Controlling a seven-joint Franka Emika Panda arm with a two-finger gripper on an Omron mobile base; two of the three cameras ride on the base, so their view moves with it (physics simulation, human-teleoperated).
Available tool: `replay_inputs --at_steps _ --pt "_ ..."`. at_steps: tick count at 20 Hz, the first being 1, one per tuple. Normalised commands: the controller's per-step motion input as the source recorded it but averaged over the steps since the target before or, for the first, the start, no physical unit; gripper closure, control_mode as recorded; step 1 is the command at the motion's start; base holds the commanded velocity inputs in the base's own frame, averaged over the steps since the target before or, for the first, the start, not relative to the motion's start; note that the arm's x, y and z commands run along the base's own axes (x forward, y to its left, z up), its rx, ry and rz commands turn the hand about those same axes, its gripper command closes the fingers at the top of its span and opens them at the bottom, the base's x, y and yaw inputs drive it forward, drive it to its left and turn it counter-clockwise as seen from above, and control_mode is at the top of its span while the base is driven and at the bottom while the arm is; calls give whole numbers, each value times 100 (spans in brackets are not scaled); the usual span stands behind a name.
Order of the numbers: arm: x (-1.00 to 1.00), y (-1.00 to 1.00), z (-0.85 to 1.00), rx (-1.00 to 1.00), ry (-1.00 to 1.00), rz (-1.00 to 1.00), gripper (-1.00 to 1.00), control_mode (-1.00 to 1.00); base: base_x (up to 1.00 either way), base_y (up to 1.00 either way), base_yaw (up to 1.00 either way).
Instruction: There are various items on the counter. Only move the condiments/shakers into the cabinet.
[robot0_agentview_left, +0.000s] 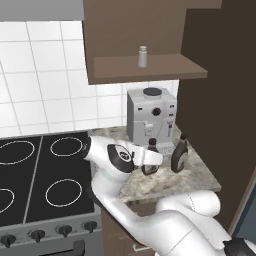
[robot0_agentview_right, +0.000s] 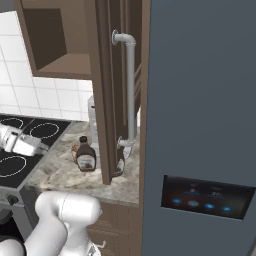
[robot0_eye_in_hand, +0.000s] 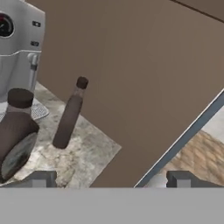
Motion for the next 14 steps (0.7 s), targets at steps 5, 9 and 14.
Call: replay_inputs --at_steps 5,9,14 --pt "27 16 -45 -6 -27 0 -100 -100 0 0 0" --pt "30 28 -38 0 -30 0 -100 -100 0 0 0" --pt "22 12 -19 0 -14 0 -100 -100 0 0 0"
